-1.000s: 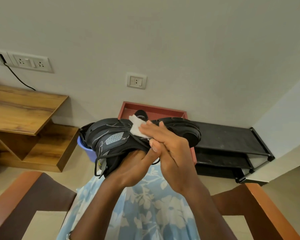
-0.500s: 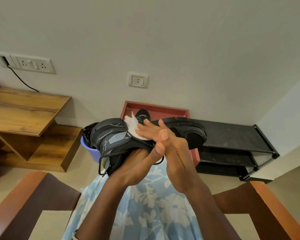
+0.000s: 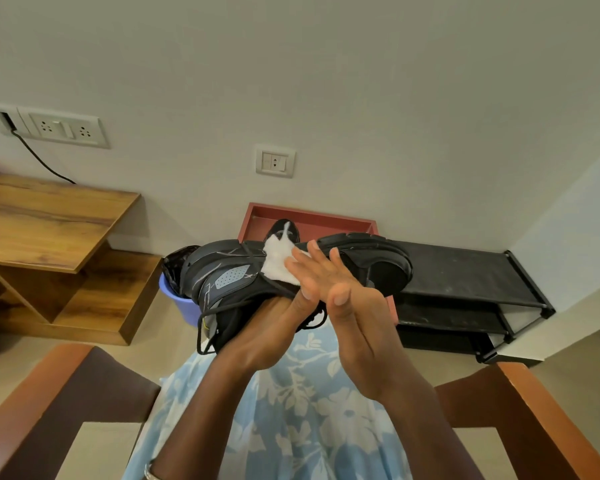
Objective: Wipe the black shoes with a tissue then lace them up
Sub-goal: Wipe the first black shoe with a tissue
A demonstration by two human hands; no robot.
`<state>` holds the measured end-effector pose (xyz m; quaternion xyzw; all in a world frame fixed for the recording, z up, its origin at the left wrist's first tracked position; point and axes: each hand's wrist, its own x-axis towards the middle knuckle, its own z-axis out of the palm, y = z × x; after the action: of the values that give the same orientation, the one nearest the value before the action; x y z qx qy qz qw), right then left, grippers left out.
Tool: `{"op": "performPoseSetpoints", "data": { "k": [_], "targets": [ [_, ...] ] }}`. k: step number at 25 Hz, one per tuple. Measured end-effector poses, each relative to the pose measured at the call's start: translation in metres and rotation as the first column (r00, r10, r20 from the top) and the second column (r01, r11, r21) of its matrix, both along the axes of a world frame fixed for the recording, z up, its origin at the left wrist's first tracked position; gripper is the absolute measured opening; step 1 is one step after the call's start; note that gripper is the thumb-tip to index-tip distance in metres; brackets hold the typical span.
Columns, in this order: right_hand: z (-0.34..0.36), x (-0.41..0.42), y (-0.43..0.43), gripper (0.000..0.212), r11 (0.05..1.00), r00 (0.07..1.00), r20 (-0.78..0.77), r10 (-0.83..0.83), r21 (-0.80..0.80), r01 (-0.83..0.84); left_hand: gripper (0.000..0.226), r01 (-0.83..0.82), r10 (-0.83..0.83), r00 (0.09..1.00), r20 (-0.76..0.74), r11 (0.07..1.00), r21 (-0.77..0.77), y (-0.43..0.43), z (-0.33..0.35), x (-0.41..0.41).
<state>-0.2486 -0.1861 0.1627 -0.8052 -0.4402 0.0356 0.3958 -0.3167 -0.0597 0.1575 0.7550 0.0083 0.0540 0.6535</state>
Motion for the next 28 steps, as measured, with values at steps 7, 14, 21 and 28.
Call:
{"op": "performPoseSetpoints", "data": {
  "k": [7, 14, 21, 28],
  "targets": [
    [0.022, 0.007, -0.015, 0.085, 0.993, 1.0, -0.009, 0.004, 0.119, -0.002, 0.069, -0.088, 0.08, 0.993, 0.084, 0.992, 0.089, -0.006, 0.008, -0.004],
    [0.033, 0.005, 0.012, 0.092, 0.993, 0.97, -0.215, 0.117, 0.048, -0.109, 0.085, -0.089, 0.077, 0.991, 0.107, 0.989, 0.12, -0.012, 0.007, -0.003],
    [0.043, 0.019, 0.005, 0.109, 0.994, 0.991, -0.101, 0.092, -0.048, -0.098, 0.075, -0.127, 0.114, 0.99, 0.081, 0.976, 0.176, -0.005, 0.007, -0.004],
    [0.032, 0.007, 0.001, 0.1, 0.994, 0.986, -0.121, 0.11, 0.029, -0.107, 0.072, -0.078, 0.065, 0.994, 0.092, 0.987, 0.143, -0.007, 0.009, -0.003]
  ]
}}
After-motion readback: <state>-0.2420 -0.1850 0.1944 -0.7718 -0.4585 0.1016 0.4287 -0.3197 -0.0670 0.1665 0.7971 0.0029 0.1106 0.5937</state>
